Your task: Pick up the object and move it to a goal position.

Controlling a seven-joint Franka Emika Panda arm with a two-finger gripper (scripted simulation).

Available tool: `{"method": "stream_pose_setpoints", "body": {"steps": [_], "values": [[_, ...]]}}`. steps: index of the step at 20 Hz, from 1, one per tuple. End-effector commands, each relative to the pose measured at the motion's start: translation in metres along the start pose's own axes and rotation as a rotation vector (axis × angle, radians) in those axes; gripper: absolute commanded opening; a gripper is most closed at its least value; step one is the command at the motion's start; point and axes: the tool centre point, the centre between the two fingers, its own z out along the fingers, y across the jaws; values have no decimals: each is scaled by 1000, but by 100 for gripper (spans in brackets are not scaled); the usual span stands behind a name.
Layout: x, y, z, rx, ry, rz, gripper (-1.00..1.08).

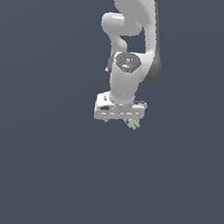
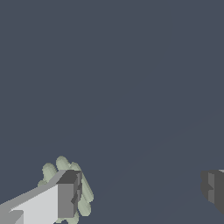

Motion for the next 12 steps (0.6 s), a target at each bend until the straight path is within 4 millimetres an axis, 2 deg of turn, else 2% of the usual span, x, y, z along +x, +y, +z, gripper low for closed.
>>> {"method": "stream_pose_setpoints", "body": {"steps": [1,12], "values": [[-8,-12,11,-4,0,-52,100],[-67,-78,67,-13,4,-353,100]]}}
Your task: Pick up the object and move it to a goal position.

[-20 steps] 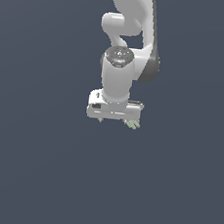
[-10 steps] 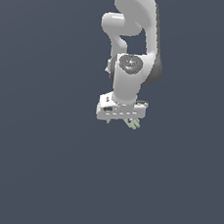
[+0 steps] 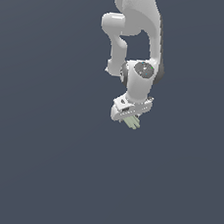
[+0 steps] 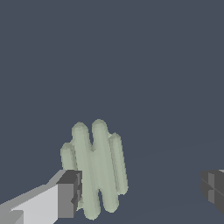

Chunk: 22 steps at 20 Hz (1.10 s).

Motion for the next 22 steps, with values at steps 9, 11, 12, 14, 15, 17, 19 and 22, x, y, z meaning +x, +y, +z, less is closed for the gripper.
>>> {"method": "stream_pose_setpoints", "body": {"steps": [9,11,12,14,15,17,19,22], "values": [[-23,-39,22,2,6,-148,100],[-23,-40,23,2,6,-152,100],[-23,-39,22,2,5,-147,100],[-23,-39,23,2,5,-147,100],[-23,-39,25,2,5,-147,100],[-23,-39,29,2,5,-148,100],[-23,-39,36,2,5,-148,100],[-24,-40,51,2,5,-150,100]]}}
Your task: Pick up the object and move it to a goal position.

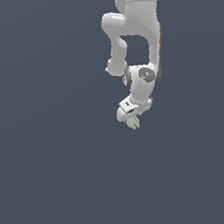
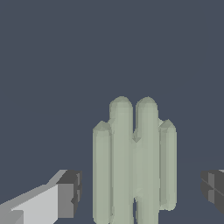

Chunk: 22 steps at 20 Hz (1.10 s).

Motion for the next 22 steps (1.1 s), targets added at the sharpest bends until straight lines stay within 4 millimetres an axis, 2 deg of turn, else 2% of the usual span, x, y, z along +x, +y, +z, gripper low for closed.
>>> {"method": "stream_pose_setpoints", "body": {"steps": [1,5,9,10,22], "values": [[-1,-1,12,0,0,-1,100],[-1,-1,25,0,0,-3,100],[-1,-1,29,0,0,-3,100],[-1,-1,29,0,0,-3,-100],[-1,0,28,-1,0,-2,-100]]}}
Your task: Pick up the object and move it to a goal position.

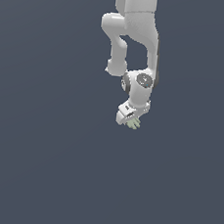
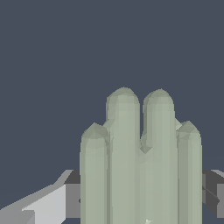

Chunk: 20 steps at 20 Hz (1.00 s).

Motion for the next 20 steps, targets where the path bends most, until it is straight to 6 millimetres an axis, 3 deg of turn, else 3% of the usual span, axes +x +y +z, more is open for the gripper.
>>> {"method": "stream_pose_setpoints", "body": {"steps": [1,11,20], "values": [[-1,1,-1,0,0,0,-100],[-15,17,-35,-1,0,0,-100],[-43,47,-101,0,0,-1,-100]]}}
